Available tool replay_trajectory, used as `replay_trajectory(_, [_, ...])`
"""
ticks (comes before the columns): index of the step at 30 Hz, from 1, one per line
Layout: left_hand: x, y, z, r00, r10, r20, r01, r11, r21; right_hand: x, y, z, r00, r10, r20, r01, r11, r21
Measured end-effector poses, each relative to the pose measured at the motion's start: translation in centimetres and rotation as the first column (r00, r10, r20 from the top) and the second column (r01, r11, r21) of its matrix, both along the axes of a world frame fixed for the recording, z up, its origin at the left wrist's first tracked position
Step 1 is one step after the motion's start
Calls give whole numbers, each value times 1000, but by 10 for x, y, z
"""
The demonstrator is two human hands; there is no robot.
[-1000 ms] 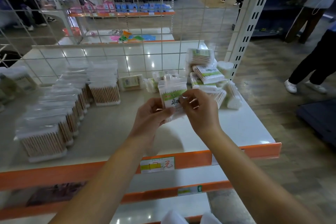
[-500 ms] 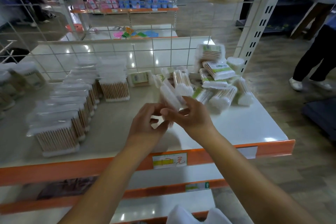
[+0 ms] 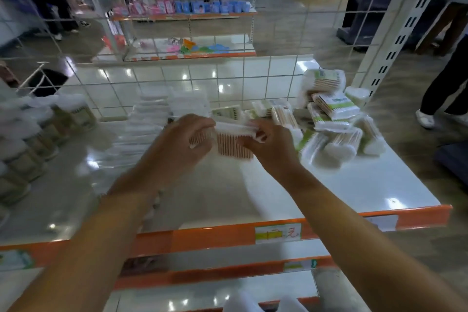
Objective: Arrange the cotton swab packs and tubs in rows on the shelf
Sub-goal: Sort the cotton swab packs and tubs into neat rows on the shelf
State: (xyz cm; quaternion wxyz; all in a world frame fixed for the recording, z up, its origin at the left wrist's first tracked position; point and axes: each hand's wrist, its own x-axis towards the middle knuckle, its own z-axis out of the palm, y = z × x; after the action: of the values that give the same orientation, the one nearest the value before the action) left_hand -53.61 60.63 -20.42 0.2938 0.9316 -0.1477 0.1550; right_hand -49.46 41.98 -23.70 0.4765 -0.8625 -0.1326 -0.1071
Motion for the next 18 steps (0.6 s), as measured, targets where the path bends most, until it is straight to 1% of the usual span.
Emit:
replay_trajectory(3, [13,25,8,996,89,13,-89,994,56,11,28,-5,1000,26,10,-25,996,-85])
replay_trajectory(6, [23,43,4,991,132,1,-131,987,93,22,53,-11,999,51,10,-49,990,-133])
replay_trajectory(10, [36,58,-10,997,68,-36,-58,973,223,32,75,-18,998,54,38,-47,983,-176])
replay_trajectory(13, [43,64,-15,997,65,-49,-48,955,292,37,85,-25,999,2,53,6,991,-133])
replay_trajectory(16, [47,65,-19,996,65,-56,-45,950,308,40,88,-33,997,-67,33,69,996,-61])
replay_trajectory(18, [48,64,-21,996,78,-53,-58,950,306,39,89,-35,998,-62,8,62,995,-72])
